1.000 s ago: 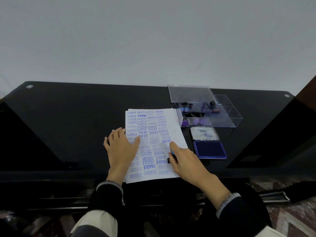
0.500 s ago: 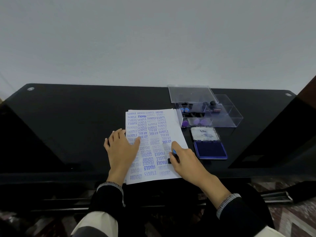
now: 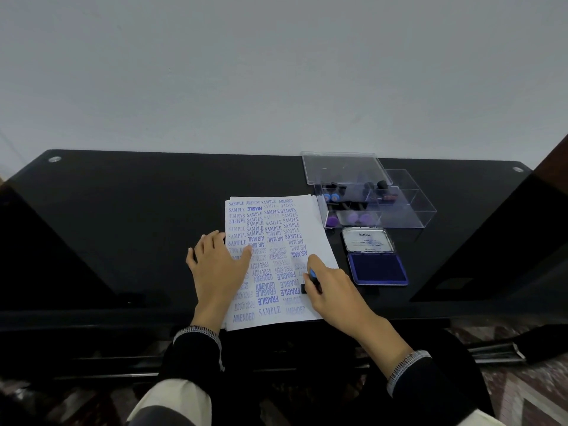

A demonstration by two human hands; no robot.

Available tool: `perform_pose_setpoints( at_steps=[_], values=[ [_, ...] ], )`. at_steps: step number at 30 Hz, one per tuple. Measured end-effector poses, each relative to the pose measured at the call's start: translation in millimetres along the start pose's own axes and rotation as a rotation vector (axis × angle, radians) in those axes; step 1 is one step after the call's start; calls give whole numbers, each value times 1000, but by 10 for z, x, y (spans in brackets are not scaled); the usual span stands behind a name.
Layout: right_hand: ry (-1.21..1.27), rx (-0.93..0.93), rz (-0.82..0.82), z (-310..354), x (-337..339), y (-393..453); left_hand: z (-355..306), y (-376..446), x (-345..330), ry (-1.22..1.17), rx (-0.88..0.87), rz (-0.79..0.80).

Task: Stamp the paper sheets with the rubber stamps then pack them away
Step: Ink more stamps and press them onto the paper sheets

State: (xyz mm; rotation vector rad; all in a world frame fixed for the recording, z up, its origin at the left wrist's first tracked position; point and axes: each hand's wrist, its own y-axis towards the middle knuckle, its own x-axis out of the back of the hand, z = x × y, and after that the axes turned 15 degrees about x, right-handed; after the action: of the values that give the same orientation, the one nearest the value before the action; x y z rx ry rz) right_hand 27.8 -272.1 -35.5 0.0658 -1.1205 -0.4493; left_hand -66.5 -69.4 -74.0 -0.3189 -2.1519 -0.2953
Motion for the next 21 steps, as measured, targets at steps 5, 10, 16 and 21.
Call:
perform_pose_setpoints(
  at_steps=[5, 10, 16, 21],
  values=[
    [-41, 12, -36, 26, -43, -48, -5, -3, -2, 4, 2, -2],
    [5, 16, -35, -21, -29, -13, -9, -4, 0, 2, 2, -3],
    [55, 2, -33, -59, -23, 10, -12, -6, 1, 2, 4, -7],
    [81, -3, -35, -58, -23, 4, -8, -3, 6, 2, 4, -2]
  ],
)
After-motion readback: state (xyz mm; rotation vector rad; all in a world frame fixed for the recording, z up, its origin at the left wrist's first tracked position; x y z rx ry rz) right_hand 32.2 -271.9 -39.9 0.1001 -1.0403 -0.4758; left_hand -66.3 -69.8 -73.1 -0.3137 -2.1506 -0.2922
